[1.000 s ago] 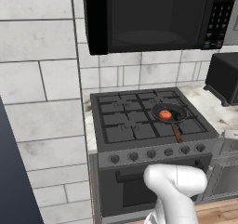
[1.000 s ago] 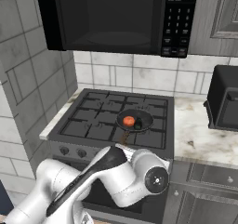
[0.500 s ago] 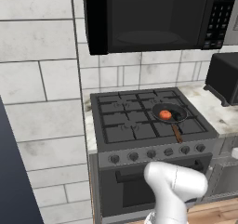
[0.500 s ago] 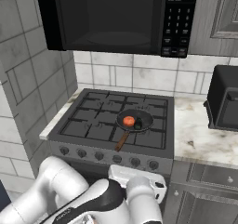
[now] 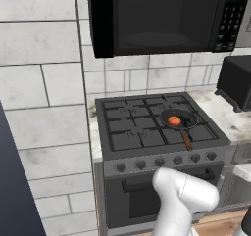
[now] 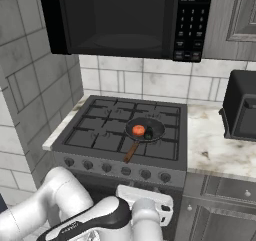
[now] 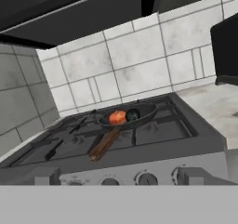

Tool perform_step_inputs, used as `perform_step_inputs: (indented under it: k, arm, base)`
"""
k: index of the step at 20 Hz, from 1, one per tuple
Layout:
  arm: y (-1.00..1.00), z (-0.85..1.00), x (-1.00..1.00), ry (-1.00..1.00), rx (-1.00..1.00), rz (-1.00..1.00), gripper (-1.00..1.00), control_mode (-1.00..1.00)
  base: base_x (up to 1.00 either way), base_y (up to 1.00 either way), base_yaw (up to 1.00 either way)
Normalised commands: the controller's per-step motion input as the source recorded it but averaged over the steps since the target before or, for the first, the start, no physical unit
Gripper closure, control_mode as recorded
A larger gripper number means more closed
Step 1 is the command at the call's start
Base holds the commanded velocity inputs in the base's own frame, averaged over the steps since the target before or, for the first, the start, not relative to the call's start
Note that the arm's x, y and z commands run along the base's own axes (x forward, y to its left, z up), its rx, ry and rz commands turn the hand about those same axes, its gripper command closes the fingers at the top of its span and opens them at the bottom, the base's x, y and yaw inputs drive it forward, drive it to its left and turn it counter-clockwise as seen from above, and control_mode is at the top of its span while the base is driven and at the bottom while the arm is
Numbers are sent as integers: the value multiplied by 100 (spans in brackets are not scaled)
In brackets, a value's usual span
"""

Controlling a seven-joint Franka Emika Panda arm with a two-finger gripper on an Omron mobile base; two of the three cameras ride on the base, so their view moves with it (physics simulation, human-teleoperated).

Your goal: Put the squash and eggplant in the pan. Then turn on the front right burner and set the heat to medium.

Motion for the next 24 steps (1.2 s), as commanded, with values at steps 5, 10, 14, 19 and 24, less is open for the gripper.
perform_step_inputs:
  k: [5, 10, 14, 19, 24]
  arm:
    - [-3, -28, 35, -2, -11, -3, -100, -100]
    - [-29, -8, 6, -3, -1, 0, -100, -100]
    - [-30, -14, 18, -11, 0, 0, -100, -100]
    - [-22, -26, 37, -11, 0, 0, -100, -100]
    - [-16, -41, 31, -5, 0, 0, -100, -100]
  base:
    - [0, 0, 0]
    - [0, 0, 0]
    - [0, 0, 0]
    - [0, 0, 0]
    - [0, 0, 0]
